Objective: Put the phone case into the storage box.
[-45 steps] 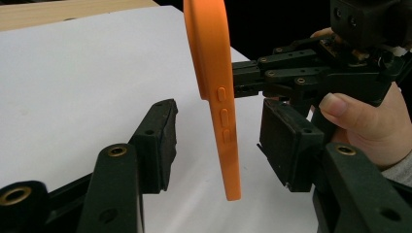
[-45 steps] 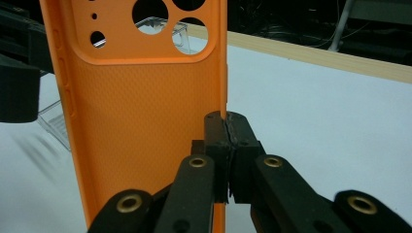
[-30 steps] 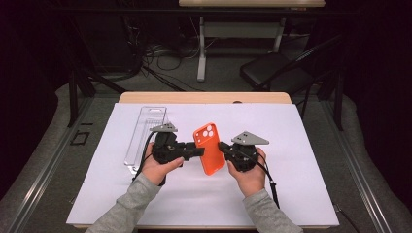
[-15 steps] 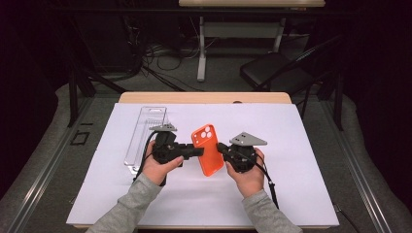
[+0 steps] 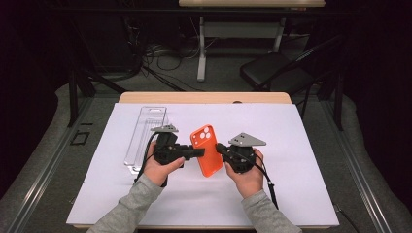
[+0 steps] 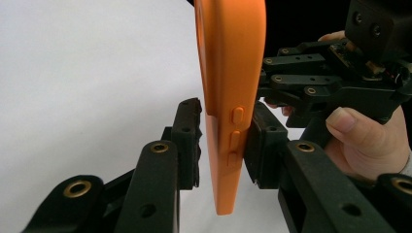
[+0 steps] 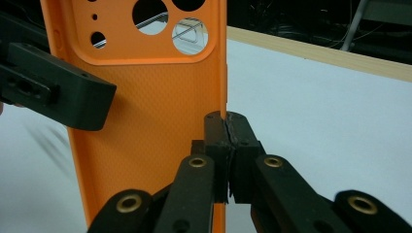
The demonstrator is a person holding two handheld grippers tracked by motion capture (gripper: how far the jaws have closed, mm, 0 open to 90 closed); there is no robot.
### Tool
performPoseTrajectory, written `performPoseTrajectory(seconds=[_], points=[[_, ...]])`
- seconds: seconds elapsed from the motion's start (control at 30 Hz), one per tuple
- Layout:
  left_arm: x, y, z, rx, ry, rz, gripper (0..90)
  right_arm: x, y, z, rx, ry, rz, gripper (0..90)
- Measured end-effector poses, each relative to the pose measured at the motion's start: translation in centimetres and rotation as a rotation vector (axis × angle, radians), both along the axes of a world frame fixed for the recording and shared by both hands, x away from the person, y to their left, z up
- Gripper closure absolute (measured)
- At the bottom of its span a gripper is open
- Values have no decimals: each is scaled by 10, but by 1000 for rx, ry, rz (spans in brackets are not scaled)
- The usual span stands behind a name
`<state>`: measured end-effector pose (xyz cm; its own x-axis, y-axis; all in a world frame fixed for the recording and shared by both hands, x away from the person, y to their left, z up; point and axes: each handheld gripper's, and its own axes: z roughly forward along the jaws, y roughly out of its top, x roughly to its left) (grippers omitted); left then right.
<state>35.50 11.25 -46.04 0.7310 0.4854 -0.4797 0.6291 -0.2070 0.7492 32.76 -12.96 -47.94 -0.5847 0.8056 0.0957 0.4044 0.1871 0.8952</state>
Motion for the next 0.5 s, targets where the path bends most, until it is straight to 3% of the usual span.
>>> performPoseTrajectory(seconds=[0.5], points=[[0,-1,-1,12,4,1,748,0,1,-1,-4,4,5,886]])
